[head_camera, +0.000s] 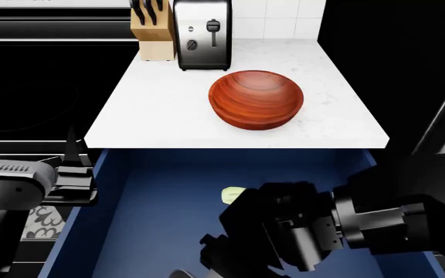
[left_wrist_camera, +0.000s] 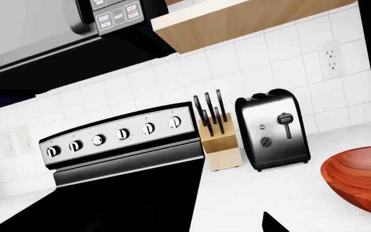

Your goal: Place the bar in the bowl and close the drawer.

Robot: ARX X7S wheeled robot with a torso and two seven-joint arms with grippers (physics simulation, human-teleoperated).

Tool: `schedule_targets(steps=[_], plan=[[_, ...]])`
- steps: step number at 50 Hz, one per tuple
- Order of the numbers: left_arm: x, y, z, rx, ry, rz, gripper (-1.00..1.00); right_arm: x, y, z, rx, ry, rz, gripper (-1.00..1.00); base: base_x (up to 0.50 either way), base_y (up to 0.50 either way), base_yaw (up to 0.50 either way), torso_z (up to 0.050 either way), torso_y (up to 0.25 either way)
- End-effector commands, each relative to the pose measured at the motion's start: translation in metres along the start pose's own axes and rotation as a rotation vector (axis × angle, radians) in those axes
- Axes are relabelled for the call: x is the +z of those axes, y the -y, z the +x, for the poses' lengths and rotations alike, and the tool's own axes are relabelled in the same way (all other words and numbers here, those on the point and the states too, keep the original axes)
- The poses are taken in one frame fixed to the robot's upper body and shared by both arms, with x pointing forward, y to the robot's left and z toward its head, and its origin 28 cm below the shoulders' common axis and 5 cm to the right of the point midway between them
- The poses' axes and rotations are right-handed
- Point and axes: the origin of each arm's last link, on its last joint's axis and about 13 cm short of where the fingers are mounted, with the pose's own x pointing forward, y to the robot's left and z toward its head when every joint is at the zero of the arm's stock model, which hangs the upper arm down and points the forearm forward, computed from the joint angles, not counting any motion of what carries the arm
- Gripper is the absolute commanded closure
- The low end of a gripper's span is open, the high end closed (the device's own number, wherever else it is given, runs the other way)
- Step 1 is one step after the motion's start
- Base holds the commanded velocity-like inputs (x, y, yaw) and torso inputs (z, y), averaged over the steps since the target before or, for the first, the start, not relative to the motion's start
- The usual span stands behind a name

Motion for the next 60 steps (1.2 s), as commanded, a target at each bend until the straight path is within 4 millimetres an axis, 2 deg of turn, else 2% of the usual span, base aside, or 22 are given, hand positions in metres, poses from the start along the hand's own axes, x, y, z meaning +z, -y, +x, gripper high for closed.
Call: schedule_targets(steps=[1, 24, 31, 47, 60], plan=[[-0.001, 0.000, 0.000, 0.000, -0.002, 0.000, -1.00, -0.003, 0.001, 0.009, 0.020, -0.017, 0.000, -1.00, 0.00, 0.00, 0.00, 0.000, 0.000], [-0.004, 0.000, -0.001, 0.005, -0.009, 0.001, -1.00, -0.019, 0.004, 0.014, 0.008, -0.036, 0.054, -1.00, 0.00, 0.00, 0.00, 0.000, 0.000], [-0.005, 0.000, -0.002, 0.008, -0.013, 0.002, -1.00, -0.017, 0.005, 0.021, 0.008, -0.018, 0.050, -1.00, 0.00, 0.00, 0.00, 0.000, 0.000], [-0.007, 0.000, -0.002, 0.007, -0.016, 0.000, -1.00, -0.027, 0.009, 0.017, -0.014, -0.050, 0.045, -1.00, 0.00, 0.00, 0.00, 0.000, 0.000], [-0.008, 0.000, -0.002, 0.010, -0.017, -0.001, -1.00, -0.028, 0.013, 0.024, -0.024, -0.045, 0.032, -1.00, 0.00, 0.00, 0.00, 0.000, 0.000]])
